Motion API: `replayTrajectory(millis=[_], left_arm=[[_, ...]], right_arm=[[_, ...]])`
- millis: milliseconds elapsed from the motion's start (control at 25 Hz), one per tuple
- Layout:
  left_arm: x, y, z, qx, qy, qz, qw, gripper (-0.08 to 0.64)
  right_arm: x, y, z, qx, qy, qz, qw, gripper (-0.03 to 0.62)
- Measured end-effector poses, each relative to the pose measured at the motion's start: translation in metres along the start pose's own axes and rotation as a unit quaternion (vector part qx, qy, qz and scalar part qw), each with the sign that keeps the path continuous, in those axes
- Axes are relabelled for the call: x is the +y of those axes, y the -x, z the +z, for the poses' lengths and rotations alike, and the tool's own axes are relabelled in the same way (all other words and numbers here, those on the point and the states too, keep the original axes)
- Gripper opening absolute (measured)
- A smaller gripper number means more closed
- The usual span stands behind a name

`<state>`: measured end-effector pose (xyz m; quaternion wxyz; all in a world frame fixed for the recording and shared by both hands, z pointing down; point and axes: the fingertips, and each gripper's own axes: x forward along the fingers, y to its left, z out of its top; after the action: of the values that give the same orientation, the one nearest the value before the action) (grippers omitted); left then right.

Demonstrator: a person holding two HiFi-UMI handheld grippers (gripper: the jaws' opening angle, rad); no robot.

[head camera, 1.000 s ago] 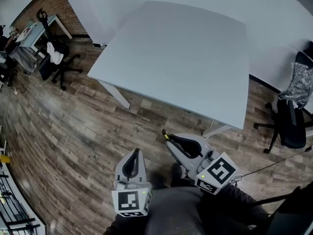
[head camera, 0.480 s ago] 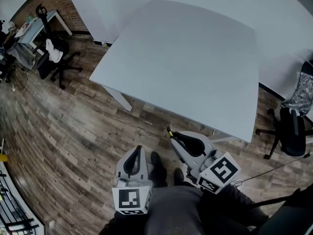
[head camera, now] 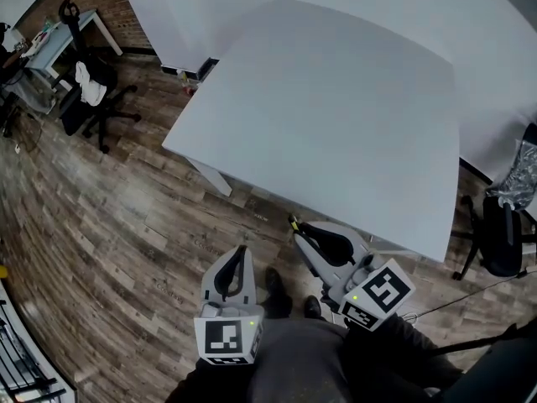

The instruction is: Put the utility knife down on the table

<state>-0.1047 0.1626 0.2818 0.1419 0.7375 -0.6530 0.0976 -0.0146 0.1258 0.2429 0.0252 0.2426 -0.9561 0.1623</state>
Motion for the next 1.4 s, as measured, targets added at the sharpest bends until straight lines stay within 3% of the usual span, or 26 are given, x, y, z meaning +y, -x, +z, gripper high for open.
replayTrajectory(millis=[280,640,880,1400], left_arm=[[0.041,-0.011,0.017,-0.011,0.006,-0.005,0.9999,0.003],[0.061,-0.031,0.03,-0.022,0.011,0.004,0.9997,0.003],[0.07,-0.074,0.04,-0.014,0.004,0.014,0.9998,0.003],[0.055,-0.19,0.066,0.021,-0.006,-0.001,0.9998,0.003]], right_arm=[[0.01,-0.044,0.012,0.009,0.02,0.002,1.0,0.051],[-0.001,-0.073,0.031,0.006,0.033,0.015,0.999,0.051],[-0.041,-0.096,0.039,0.002,0.02,0.02,1.0,0.051],[-0.152,-0.13,0.056,0.003,-0.018,0.009,1.0,0.051]])
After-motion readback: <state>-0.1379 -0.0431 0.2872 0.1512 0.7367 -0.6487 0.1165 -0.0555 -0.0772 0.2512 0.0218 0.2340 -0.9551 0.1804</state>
